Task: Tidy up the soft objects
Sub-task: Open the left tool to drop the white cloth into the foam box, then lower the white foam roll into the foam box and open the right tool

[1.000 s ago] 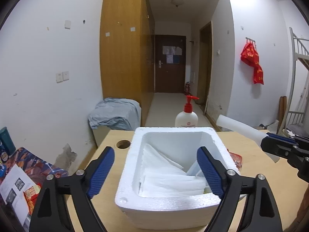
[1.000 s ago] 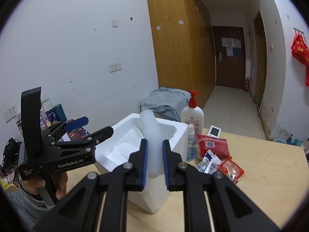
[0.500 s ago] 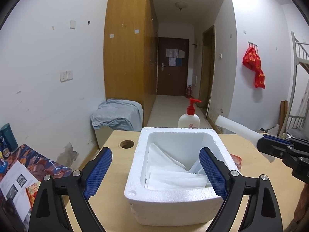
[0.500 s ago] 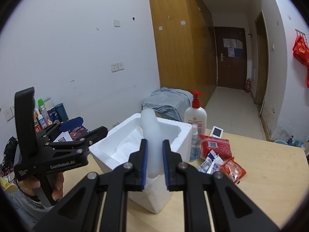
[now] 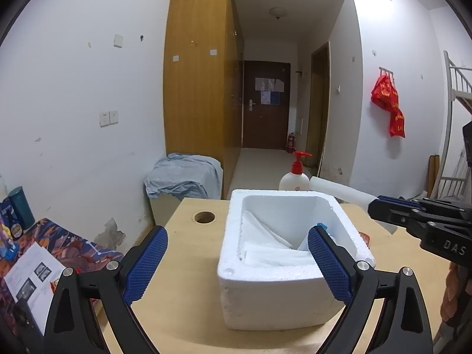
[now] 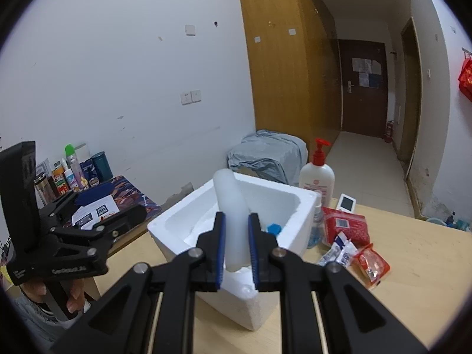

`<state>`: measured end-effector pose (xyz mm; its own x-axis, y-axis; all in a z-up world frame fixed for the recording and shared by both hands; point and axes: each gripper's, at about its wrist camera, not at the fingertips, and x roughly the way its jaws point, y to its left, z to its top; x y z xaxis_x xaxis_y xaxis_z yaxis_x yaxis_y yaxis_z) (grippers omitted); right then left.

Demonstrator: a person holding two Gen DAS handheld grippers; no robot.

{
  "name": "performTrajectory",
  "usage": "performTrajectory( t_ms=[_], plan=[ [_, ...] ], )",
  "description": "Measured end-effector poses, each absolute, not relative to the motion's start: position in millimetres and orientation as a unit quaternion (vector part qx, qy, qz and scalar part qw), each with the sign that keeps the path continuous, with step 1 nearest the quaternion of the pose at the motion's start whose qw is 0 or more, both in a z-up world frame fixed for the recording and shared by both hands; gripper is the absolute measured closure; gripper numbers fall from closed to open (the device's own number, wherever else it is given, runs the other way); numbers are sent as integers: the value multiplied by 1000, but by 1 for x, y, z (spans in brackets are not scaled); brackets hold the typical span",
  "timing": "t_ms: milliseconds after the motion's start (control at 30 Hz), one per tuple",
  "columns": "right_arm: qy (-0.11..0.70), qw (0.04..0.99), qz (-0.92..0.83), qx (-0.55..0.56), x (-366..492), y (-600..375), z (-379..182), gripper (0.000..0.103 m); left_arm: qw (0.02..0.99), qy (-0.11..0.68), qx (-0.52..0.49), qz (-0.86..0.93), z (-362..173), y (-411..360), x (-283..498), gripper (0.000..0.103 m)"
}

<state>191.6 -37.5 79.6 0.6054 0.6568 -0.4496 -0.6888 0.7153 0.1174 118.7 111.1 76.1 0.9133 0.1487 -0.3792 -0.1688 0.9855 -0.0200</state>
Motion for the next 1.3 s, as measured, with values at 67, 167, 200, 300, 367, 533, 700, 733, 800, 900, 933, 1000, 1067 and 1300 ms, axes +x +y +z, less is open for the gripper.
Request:
performTrajectory(
  t_ms=[67, 167, 200, 300, 367, 533, 700, 733, 800, 900, 933, 1000, 1067, 1300],
  plan=[
    [238, 894, 378, -35, 192, -33, 79, 85, 978, 187, -25, 87, 76, 114, 114, 1],
    [243, 890, 384, -36, 194, -26, 77, 85, 978, 187, -26, 91, 75, 119, 111, 1],
    [244, 889, 386, -37, 195, -24, 76, 85, 977, 188, -25, 94, 75, 121, 111, 1],
    [246, 887, 389, -40, 196, -17, 75, 85, 977, 187, -28, 97, 74, 125, 110, 1],
    [250, 885, 390, -42, 198, -12, 73, 85, 977, 186, -30, 97, 74, 128, 110, 1],
    [260, 883, 388, -45, 208, -4, 67, 85, 976, 188, -33, 102, 73, 133, 110, 1],
    [266, 881, 389, -47, 212, 5, 65, 85, 976, 185, -39, 106, 73, 139, 110, 1],
    [267, 881, 388, -47, 213, 5, 64, 85, 976, 184, -40, 106, 73, 140, 110, 1],
    [268, 880, 388, -47, 214, 6, 64, 85, 976, 186, -39, 105, 72, 140, 112, 1],
    [270, 881, 384, -50, 217, 8, 62, 84, 976, 190, -35, 103, 71, 140, 113, 1],
    [270, 881, 385, -49, 217, 9, 62, 83, 976, 190, -36, 103, 70, 139, 113, 1],
    [269, 883, 380, -53, 216, 11, 61, 73, 976, 189, -35, 101, 70, 139, 113, 1],
    [271, 885, 375, -55, 215, 11, 62, 56, 976, 189, -38, 101, 70, 139, 114, 1],
    [252, 896, 362, -51, 212, 4, 67, 22, 976, 189, -40, 103, 70, 141, 113, 1]
  ],
)
